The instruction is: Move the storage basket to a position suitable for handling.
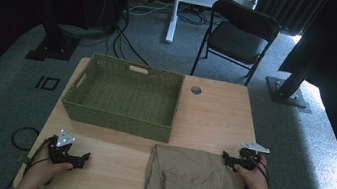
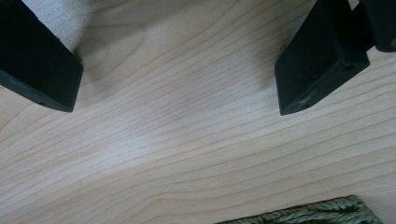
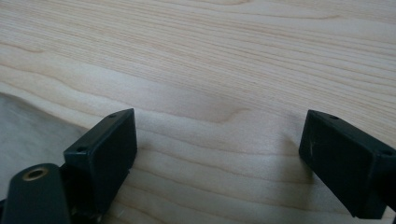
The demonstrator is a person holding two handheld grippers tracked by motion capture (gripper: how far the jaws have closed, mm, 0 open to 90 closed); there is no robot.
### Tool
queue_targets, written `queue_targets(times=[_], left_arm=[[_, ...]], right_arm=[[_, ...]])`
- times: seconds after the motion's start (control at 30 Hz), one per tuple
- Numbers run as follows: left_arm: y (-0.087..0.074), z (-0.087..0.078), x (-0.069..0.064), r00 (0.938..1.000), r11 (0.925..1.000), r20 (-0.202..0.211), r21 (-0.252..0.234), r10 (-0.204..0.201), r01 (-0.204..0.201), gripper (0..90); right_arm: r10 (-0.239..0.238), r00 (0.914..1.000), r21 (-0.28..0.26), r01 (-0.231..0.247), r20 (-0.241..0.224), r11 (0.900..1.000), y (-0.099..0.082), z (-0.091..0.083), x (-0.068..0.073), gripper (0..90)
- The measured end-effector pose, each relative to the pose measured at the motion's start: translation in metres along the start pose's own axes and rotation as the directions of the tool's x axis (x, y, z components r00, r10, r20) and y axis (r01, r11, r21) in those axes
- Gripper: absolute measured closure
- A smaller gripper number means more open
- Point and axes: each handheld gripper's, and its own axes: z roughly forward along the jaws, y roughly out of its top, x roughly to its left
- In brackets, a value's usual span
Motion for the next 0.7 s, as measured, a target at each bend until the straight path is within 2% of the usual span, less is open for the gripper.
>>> queue_targets(times=[0.13,0.17,0.23,0.3,0.4,0.5,0.7], left_arm=[[0.0,0.0,0.001,0.9998,0.9999,0.013,0.0,0.014,-0.014,1.9],[-0.001,-0.001,0.003,0.999,0.9995,0.03,-0.001,0.033,-0.033,1.9],[-0.002,-0.002,0.005,0.9987,0.9996,0.041,-0.004,0.029,-0.029,2.0],[-0.002,-0.002,0.007,0.9984,0.9991,0.039,-0.002,0.042,-0.042,2.4],[-0.002,-0.002,0.009,0.9987,0.9993,0.035,-0.003,0.036,-0.036,2.6],[0.0,-0.004,0.012,0.9989,0.9995,0.036,-0.009,0.031,-0.03,2.6],[0.007,-0.009,0.019,0.9993,0.9994,0.022,-0.019,0.029,-0.029,2.6]], right_arm=[[-0.004,1.0,0.001,0.004,-0.007,1.0,0.0,0.0,0.0,11.0],[-0.008,0.9999,0.0,0.008,-0.009,1.0,0.0,0.0,0.0,11.0],[-0.013,0.9998,0.0,0.013,-0.013,0.9999,0.001,0.001,0.0,10.9],[-0.012,0.9998,0.001,0.012,-0.012,0.9999,0.001,0.001,0.0,10.9],[-0.008,0.9999,0.0,0.008,-0.011,1.0,0.002,0.001,0.0,11.0],[0.021,0.9992,-0.017,-0.022,-0.035,0.9996,0.003,0.002,0.001,12.2],[0.022,0.9993,-0.031,-0.022,-0.029,0.9993,0.013,0.001,0.006,12.2]])
